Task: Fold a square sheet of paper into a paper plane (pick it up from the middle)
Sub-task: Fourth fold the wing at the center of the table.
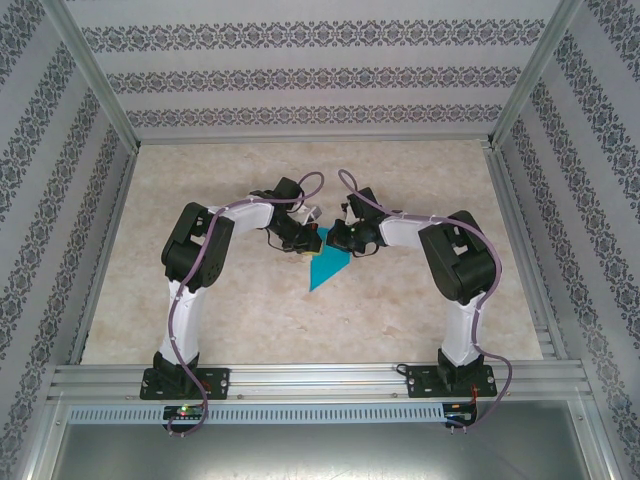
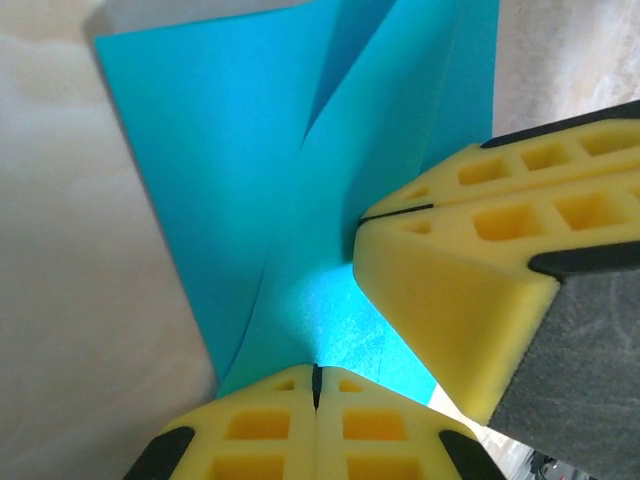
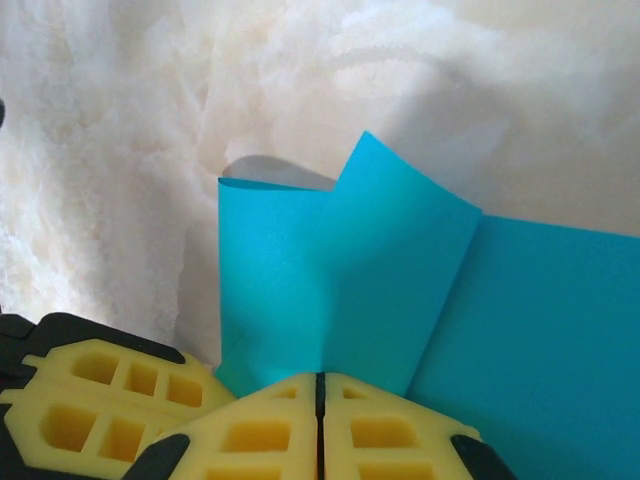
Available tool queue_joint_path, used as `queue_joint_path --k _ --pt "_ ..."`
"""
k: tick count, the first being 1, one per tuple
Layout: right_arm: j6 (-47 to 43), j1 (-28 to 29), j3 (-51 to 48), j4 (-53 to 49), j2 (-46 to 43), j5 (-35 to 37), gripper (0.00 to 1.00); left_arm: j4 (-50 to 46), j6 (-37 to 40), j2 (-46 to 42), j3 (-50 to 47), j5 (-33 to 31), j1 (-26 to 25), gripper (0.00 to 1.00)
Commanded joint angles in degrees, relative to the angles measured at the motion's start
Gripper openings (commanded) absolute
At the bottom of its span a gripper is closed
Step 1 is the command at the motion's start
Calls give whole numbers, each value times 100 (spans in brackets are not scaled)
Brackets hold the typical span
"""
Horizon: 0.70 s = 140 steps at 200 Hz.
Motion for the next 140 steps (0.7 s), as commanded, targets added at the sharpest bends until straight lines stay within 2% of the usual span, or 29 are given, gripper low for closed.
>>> queue_joint_path --k 1,140 --pt "-225 -136 136 -324 142 441 8 -260 291 278 -255 -1121 -98 3" --pt "-432 -820 783 -430 522 444 7 -229 533 278 -374 -1212 -111 3"
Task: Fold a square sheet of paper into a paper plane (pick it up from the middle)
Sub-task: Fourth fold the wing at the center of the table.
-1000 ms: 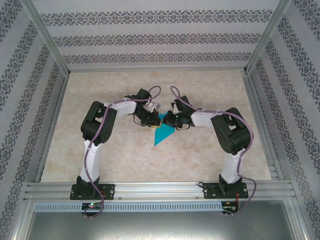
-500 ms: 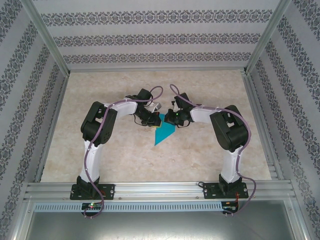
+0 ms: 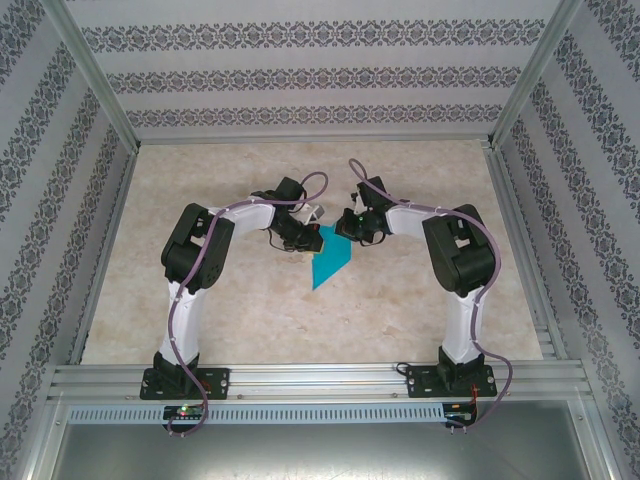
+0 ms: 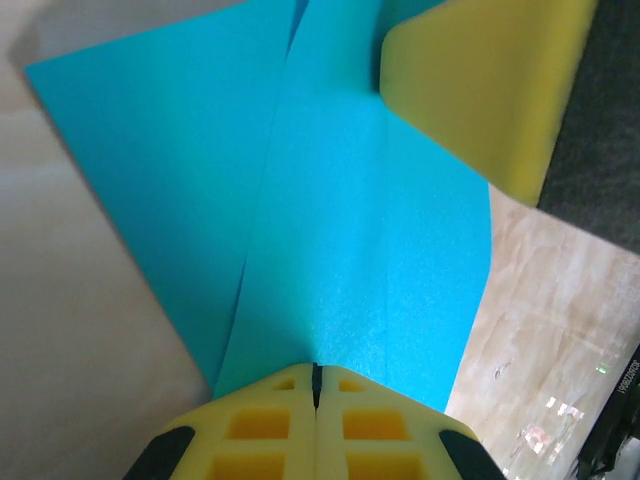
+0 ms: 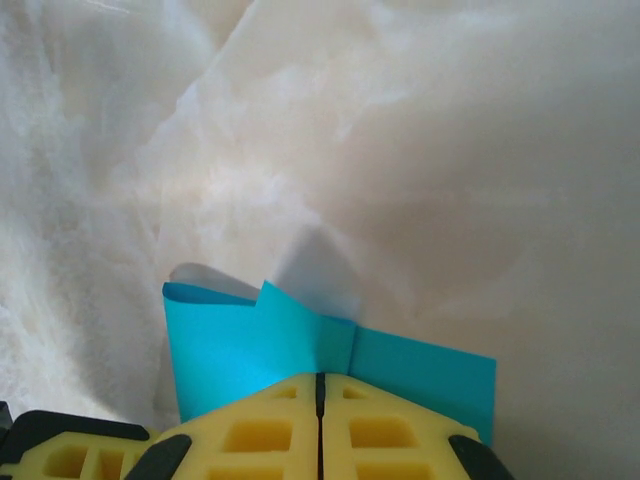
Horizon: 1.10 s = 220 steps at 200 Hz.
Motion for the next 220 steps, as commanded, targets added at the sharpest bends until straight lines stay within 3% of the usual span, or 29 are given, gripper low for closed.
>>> queue_joint_path --k 1,38,90,144,220 --pt "-192 -310 205 -83 180 442 7 -433 240 340 -327 -972 -48 3" --pt "-289 -362 241 -145 -92 255 7 -432 248 366 -295 -930 -48 2" --pt "17 54 -257 225 -650 -207 7 -363 203 367 -291 -763 -48 2" --pt "60 199 104 234 -59 -157 6 -364 204 338 -328 -761 -48 2" --pt "-244 -220 568 -85 595 148 5 -323 213 351 -403 -717 -48 2"
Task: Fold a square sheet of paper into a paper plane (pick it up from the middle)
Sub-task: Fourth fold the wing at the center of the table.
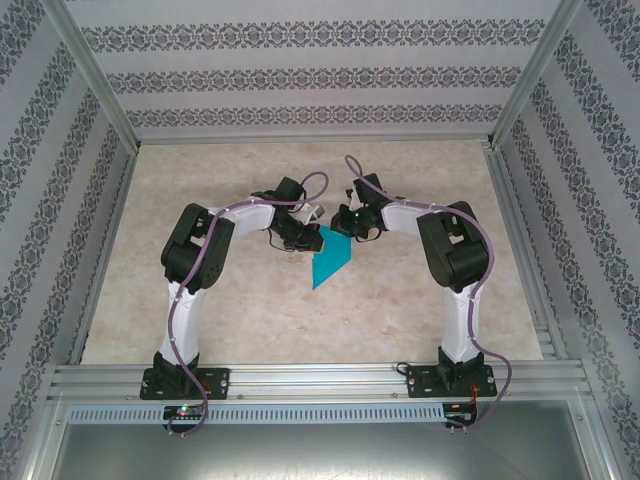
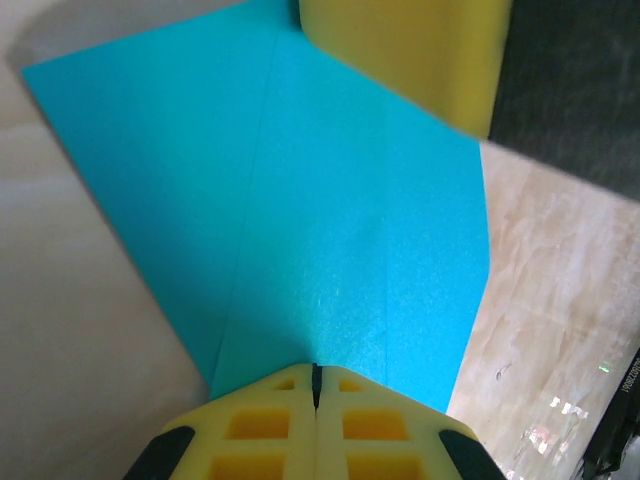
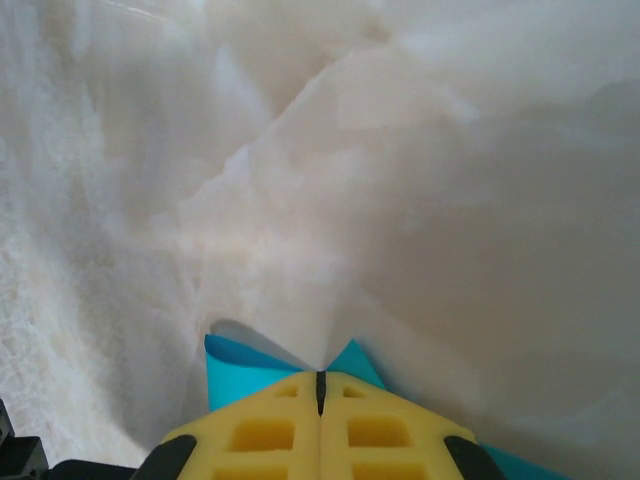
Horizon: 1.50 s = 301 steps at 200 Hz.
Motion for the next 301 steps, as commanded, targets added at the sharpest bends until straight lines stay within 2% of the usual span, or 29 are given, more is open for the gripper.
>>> queue_joint_path --k 1,56,94,163,250,301 --pt "-219 -226 126 -176 227 378 5 -410 154 361 -362 -750 -48 2" --pt "-330 -490 292 -155 215 389 5 -431 177 351 -368 -715 -48 2" --pt "-480 -560 165 -145 -296 204 6 -429 163 338 -331 -626 -48 3" --pt "64 196 -1080 390 -1214 -88 6 -294 66 241 -327 -374 -48 3" --pt "261 425 -1201 664 -577 -186 1 -213 -38 -72 -372 -199 -51 5" --pt "263 416 -1231 711 -301 -214 0 -112 -162 -412 -326 -83 -48 15"
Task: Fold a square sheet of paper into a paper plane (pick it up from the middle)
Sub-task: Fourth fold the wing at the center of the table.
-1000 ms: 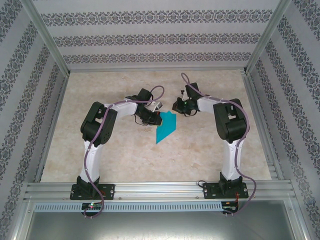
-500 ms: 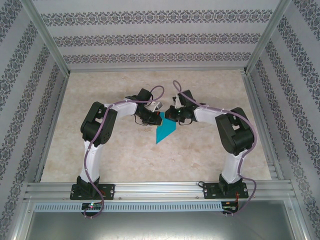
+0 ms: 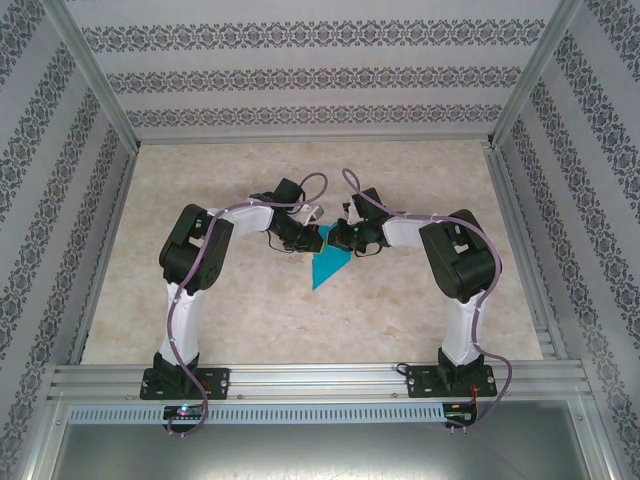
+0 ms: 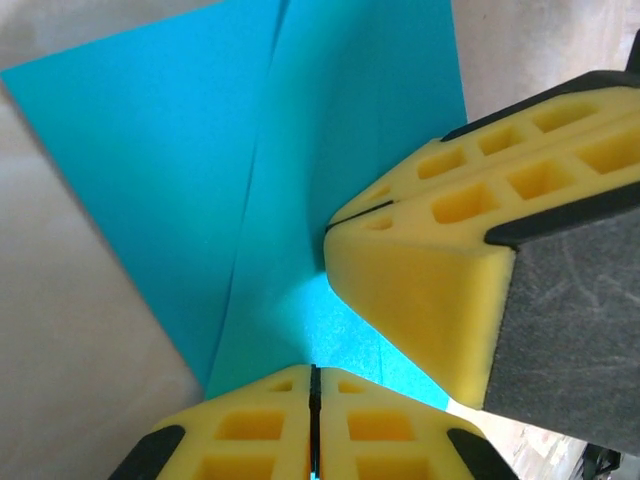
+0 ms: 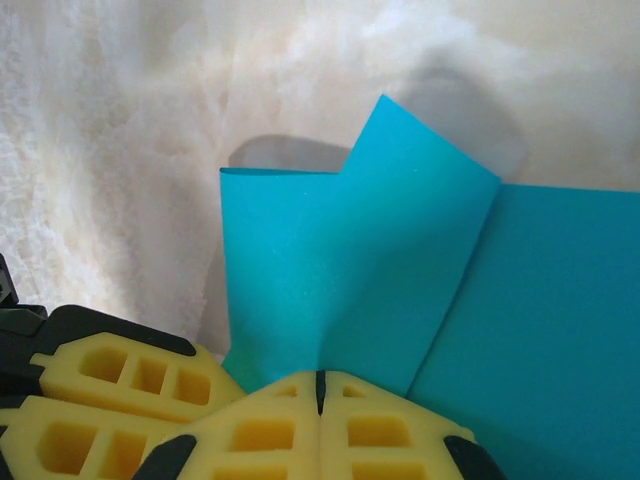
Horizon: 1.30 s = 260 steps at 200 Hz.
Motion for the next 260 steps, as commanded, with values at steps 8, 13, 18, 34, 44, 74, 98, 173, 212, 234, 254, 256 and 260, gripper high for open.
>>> queue_joint_path --k 8,13,18,34,44,74,98,173,212,234,254,256,260 --pt "29 27 -63 -30 316 40 0 -289 -105 -355 -132 -119 -51 17" --pt "24 26 -60 -21 332 23 0 -293 -125 -409 -141 -130 -43 19" --pt "23 25 -57 -16 340 22 0 -293 -140 -479 -163 -129 -50 21" --pt "62 34 -98 46 360 -11 0 -276 -204 -682 -268 -129 -50 24" --pt "80 42 -115 76 356 -30 0 -230 -265 -806 -371 -122 -65 24" --pt "78 65 -160 108 341 -68 0 177 -565 -1096 -808 65 -197 22" --pt "94 62 -222 175 334 -107 0 475 -699 -1175 -1091 124 -354 16" --pt "47 51 -353 181 272 -122 0 627 -671 -900 -1291 79 -575 11" --pt "-9 28 -420 164 203 -99 0 550 -572 -882 -1459 -55 -612 10" --pt "-22 1 -486 171 136 -89 0 546 -581 -916 -1522 -32 -661 10" --pt "-30 -8 -539 191 45 -84 0 582 -621 -977 -1599 30 -717 10" --pt "-30 -9 -546 193 35 -83 0 592 -631 -979 -1612 41 -722 10" --pt "-30 -5 -552 202 20 -83 0 613 -640 -988 -1632 54 -726 10"
